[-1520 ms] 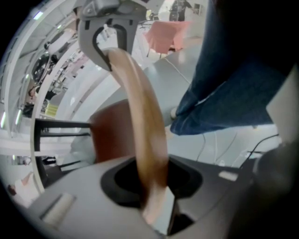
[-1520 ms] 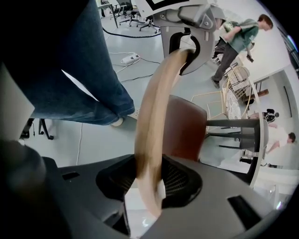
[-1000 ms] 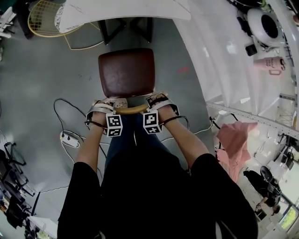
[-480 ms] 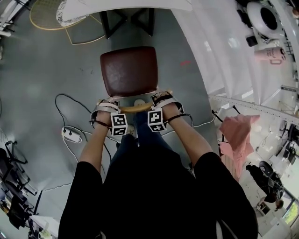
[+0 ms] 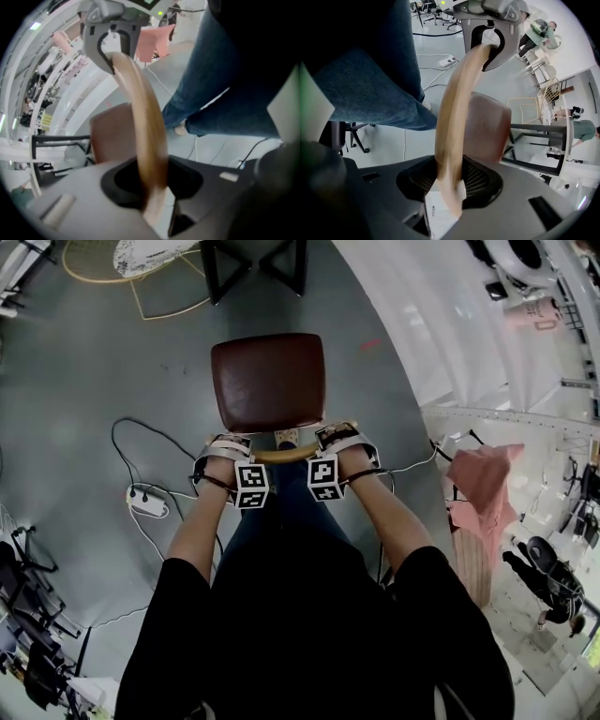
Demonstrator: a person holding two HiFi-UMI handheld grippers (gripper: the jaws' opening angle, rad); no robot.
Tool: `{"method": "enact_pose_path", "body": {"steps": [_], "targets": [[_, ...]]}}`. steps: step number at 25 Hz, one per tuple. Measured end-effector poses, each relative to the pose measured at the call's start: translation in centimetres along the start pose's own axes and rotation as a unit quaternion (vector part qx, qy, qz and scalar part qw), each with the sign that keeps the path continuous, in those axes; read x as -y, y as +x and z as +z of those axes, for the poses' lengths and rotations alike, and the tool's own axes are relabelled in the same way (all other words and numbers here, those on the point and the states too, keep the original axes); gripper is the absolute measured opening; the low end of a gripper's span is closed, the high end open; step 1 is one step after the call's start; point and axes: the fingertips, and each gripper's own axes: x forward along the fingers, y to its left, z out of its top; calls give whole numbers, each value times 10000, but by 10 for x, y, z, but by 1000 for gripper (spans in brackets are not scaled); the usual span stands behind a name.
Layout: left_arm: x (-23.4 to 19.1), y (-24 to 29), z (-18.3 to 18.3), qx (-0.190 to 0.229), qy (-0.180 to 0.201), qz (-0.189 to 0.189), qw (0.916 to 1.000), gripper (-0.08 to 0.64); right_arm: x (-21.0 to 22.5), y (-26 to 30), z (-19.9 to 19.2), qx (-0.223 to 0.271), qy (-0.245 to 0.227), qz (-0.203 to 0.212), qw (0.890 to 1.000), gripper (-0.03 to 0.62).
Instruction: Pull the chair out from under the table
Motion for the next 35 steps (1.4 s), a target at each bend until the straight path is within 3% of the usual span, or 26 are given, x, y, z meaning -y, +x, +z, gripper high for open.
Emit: {"method": "enact_pose_path", "body": {"steps": [6, 17, 23, 35], "targets": [[36, -6, 12, 19, 180, -84, 9998, 135, -39, -10, 18, -20, 158, 102, 9998, 153], [68, -11, 27, -108, -12, -187, 9998, 137, -68, -16, 26, 7, 76, 31, 10000, 153], [65, -11, 27, -226, -602, -435, 9970, 157, -64, -18, 26, 238, 242, -100, 9994, 153], [65, -10, 28, -310, -825, 108, 9961, 247, -69, -15, 26, 342, 188, -236, 9990, 187]]}}
